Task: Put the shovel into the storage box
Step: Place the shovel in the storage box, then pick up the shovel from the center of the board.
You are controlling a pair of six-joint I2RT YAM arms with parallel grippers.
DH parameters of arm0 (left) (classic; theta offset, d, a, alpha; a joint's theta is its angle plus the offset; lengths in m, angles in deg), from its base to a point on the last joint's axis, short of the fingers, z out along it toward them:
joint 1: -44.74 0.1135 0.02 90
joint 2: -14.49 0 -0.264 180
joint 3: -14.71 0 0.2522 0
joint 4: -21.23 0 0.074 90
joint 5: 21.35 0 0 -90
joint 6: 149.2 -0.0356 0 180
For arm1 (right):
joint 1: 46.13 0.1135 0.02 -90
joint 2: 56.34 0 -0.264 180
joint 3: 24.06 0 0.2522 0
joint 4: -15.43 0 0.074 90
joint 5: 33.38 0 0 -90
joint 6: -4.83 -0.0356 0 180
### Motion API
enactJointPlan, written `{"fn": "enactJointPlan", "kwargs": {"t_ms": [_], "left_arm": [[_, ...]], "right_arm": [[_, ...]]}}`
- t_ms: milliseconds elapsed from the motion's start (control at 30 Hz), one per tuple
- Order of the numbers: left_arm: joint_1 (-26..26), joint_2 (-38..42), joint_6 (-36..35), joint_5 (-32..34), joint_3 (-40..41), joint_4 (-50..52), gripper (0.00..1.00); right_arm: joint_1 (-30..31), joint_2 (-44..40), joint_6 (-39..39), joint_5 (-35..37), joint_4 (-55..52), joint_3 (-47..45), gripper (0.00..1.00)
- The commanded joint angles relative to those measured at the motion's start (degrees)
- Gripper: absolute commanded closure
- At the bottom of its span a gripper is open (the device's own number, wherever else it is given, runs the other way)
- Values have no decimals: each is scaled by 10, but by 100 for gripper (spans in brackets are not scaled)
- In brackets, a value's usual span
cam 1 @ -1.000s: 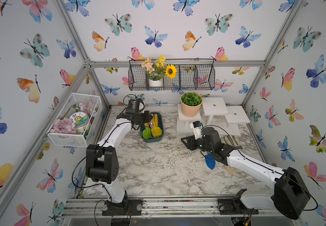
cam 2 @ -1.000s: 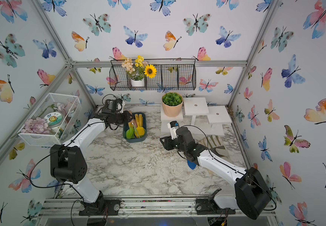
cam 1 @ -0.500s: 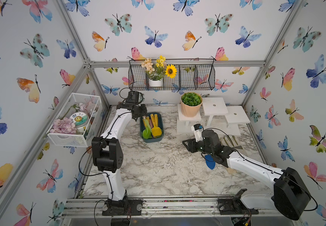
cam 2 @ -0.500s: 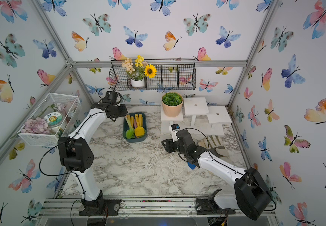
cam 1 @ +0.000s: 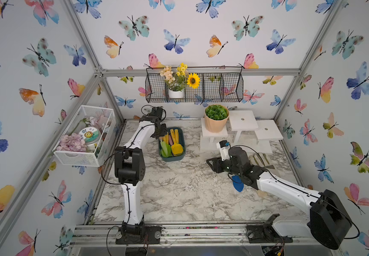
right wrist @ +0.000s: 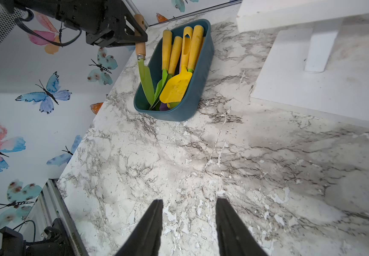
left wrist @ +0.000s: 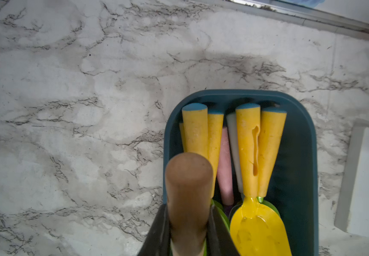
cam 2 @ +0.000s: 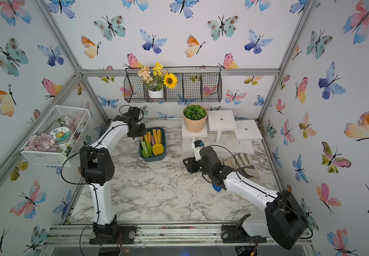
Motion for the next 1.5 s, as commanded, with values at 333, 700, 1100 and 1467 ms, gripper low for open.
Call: {"fn": "enactJointPlan", "kwargs": {"t_ms": [333,700,1100,1467], "left_arm": [[-20,-36,-8,30,-50,36,62],[-26,12,-1,-3,-26,25,52],[-33,245,20,-225,276,-189,49],[-139,367,40,-308,485,-367,44]], "right_arm": [[2,-11,-7,23,-15,-9,56],[2,-2,0,27,-15,-3,56],[-3,20,-15,116,-131,27,55],[-24,36,-42,161,-200,38,46]]}}
